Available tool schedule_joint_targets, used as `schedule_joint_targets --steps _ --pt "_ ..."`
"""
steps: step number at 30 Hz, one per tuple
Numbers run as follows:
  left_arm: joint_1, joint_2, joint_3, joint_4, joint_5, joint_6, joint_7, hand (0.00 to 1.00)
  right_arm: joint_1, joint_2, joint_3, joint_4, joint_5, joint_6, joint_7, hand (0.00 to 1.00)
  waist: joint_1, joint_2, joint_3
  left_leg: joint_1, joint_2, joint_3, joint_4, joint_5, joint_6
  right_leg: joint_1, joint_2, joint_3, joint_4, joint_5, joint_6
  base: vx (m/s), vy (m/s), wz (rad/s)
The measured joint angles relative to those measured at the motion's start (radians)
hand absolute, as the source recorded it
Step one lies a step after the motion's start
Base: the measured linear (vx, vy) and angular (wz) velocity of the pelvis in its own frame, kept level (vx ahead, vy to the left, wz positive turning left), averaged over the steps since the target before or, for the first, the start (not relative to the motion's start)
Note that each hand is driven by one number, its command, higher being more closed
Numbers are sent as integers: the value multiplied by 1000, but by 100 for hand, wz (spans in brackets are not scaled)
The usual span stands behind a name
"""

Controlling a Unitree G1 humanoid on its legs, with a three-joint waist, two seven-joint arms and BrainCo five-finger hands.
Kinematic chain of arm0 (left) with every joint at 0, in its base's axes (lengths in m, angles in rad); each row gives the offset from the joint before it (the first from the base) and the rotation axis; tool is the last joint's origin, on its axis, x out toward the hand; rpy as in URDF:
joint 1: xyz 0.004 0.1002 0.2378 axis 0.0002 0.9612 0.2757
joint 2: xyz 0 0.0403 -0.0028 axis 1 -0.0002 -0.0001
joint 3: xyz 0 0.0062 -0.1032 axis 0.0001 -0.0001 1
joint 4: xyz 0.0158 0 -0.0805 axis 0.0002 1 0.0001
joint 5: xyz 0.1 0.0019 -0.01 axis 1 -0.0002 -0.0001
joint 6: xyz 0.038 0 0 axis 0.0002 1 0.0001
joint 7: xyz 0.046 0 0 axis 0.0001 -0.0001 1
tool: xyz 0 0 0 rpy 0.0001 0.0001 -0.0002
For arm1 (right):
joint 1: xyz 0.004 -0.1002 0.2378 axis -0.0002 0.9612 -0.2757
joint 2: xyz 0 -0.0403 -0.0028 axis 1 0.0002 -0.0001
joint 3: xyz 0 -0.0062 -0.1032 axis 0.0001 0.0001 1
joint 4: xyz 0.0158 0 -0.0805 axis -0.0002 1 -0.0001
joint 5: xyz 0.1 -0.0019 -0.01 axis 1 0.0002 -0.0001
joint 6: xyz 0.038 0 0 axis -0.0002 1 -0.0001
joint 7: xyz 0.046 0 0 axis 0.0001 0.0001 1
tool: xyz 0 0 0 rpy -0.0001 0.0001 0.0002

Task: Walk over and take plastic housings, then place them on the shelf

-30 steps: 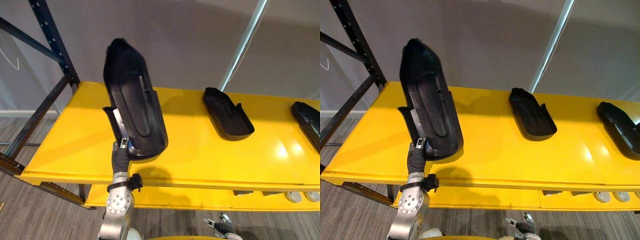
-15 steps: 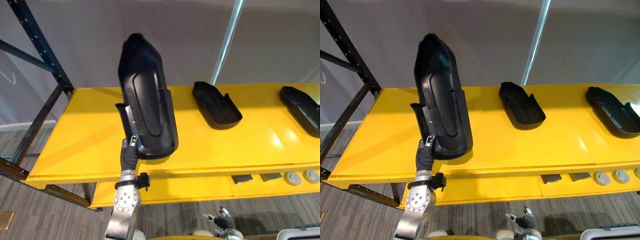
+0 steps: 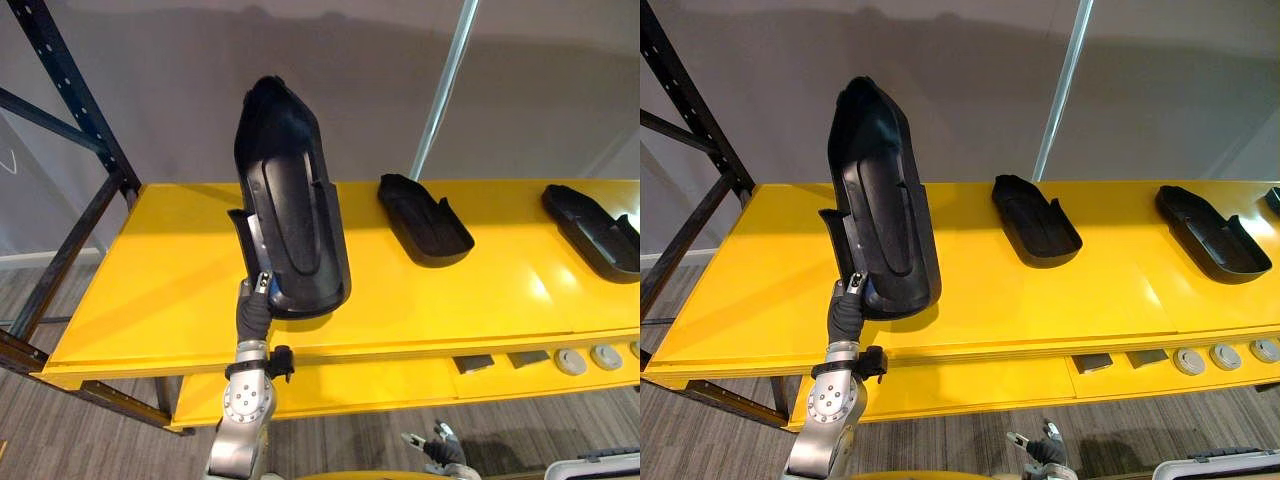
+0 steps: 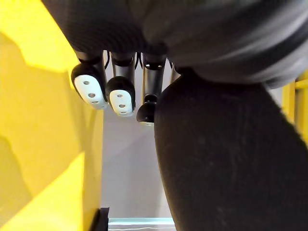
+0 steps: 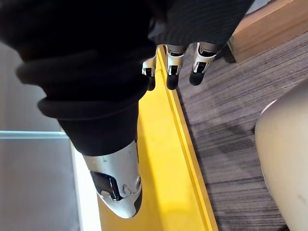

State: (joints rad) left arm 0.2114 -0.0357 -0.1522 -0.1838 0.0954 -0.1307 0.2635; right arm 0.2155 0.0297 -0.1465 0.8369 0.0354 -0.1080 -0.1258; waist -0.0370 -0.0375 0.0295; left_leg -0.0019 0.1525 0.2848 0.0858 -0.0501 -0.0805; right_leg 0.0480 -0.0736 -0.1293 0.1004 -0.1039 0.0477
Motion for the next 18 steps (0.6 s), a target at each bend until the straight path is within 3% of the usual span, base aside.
schedule_joint_targets --steps 7,18 --pt "-111 55 140 193 60 60 36 100 6 -14 2 -2 -8 0 19 0 -3 28 -24 86 -12 15 -181 108 -10 -2 25 -2 -37 25 -9 -84 -18 -4" --pt "-245 149 285 433 75 127 87 100 -1 -19 0 3 -21 4 43 0 -8 25 -22 68 -15 8 -183 112 -11 -3 36 3 -76 42 -10 32 -2 -1"
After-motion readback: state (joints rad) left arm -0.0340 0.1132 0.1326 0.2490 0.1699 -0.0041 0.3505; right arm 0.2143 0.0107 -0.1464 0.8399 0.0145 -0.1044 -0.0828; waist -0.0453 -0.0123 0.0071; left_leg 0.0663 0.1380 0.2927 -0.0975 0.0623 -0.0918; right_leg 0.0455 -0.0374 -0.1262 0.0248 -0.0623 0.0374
